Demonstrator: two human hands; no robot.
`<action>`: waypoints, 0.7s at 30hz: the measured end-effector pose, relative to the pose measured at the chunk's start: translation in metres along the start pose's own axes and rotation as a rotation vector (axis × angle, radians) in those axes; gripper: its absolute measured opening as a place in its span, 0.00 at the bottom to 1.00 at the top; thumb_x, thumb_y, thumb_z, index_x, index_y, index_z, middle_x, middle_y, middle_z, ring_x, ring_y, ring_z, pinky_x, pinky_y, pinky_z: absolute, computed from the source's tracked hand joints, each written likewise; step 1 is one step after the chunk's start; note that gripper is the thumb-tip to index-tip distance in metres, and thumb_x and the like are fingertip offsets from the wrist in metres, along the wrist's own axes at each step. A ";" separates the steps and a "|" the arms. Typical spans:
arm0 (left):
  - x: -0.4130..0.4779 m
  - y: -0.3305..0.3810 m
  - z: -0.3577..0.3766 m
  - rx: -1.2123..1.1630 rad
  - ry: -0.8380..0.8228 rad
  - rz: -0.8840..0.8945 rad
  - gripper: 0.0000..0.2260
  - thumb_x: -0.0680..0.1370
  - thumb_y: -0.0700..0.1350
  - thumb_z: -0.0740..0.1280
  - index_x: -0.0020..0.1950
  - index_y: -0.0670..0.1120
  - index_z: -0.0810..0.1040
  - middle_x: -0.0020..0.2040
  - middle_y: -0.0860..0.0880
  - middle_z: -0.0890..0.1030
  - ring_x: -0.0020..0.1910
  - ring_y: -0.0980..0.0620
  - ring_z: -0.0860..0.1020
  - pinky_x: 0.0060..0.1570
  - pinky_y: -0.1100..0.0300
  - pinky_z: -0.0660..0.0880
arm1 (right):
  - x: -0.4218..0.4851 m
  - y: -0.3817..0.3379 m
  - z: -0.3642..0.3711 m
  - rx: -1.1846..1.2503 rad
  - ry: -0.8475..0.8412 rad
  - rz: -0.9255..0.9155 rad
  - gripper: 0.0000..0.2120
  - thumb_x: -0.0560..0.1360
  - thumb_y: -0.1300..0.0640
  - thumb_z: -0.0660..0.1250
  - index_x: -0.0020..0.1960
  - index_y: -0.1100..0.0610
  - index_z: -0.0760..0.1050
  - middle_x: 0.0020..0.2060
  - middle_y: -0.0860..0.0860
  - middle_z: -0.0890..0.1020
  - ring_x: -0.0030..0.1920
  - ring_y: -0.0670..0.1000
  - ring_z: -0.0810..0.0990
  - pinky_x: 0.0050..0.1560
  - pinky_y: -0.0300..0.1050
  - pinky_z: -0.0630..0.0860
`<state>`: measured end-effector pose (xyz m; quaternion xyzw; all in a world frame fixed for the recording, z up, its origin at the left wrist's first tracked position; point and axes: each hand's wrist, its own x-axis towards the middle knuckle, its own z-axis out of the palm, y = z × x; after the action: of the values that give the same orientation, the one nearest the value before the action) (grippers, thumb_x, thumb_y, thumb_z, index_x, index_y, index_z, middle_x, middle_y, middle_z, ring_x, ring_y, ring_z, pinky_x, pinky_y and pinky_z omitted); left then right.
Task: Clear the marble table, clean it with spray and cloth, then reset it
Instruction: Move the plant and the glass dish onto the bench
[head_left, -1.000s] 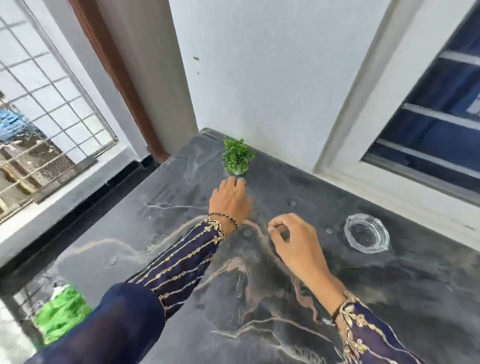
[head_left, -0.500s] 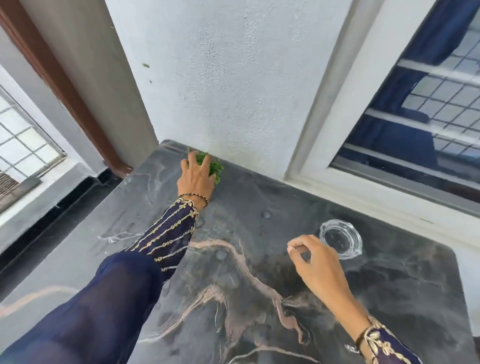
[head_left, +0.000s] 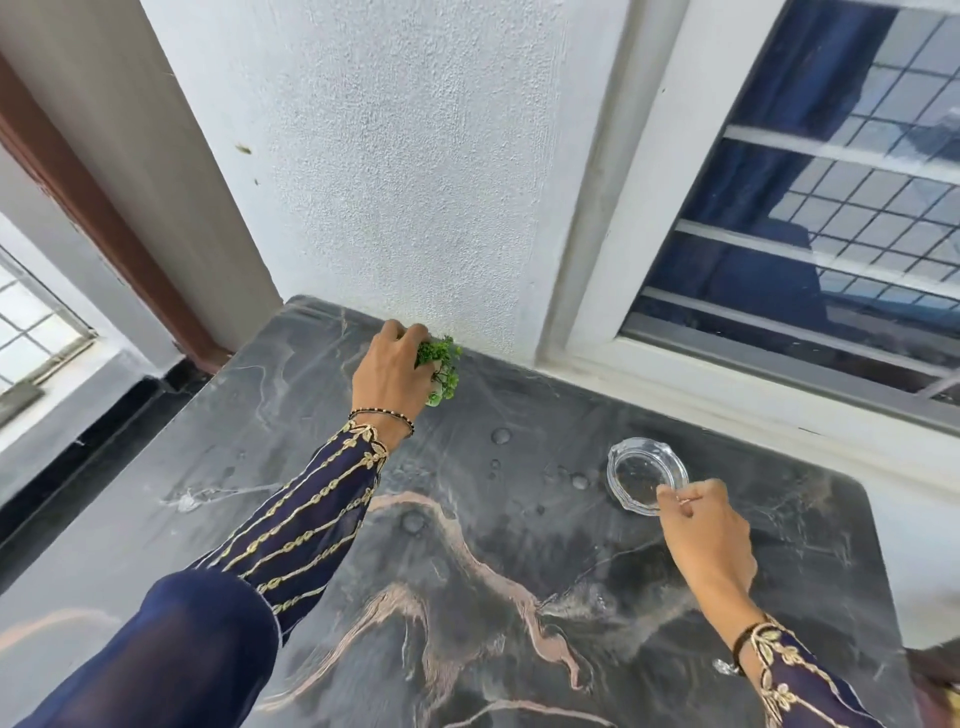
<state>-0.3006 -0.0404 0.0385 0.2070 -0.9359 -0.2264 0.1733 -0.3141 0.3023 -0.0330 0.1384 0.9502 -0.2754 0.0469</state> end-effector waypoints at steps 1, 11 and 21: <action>-0.003 0.006 -0.001 -0.016 0.008 0.019 0.12 0.75 0.43 0.69 0.57 0.42 0.77 0.52 0.43 0.75 0.51 0.42 0.75 0.42 0.51 0.74 | 0.002 0.003 0.000 0.019 0.005 0.048 0.12 0.81 0.44 0.65 0.53 0.52 0.72 0.43 0.49 0.80 0.47 0.56 0.76 0.46 0.50 0.70; -0.050 0.042 -0.002 -0.118 -0.016 0.200 0.10 0.73 0.45 0.72 0.54 0.46 0.79 0.48 0.49 0.76 0.39 0.52 0.70 0.37 0.59 0.67 | 0.024 0.008 0.010 0.253 -0.098 0.173 0.13 0.78 0.55 0.69 0.54 0.65 0.77 0.38 0.59 0.85 0.28 0.53 0.83 0.32 0.49 0.84; -0.112 0.065 0.010 -0.170 -0.188 0.299 0.10 0.72 0.45 0.73 0.53 0.48 0.80 0.47 0.51 0.76 0.35 0.50 0.76 0.37 0.52 0.78 | -0.029 0.049 -0.015 0.293 -0.191 0.138 0.01 0.80 0.58 0.64 0.50 0.55 0.72 0.27 0.51 0.85 0.23 0.43 0.81 0.37 0.45 0.76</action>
<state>-0.2293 0.0681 0.0367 0.0283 -0.9458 -0.2945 0.1339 -0.2725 0.3434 -0.0408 0.1820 0.8794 -0.4187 0.1351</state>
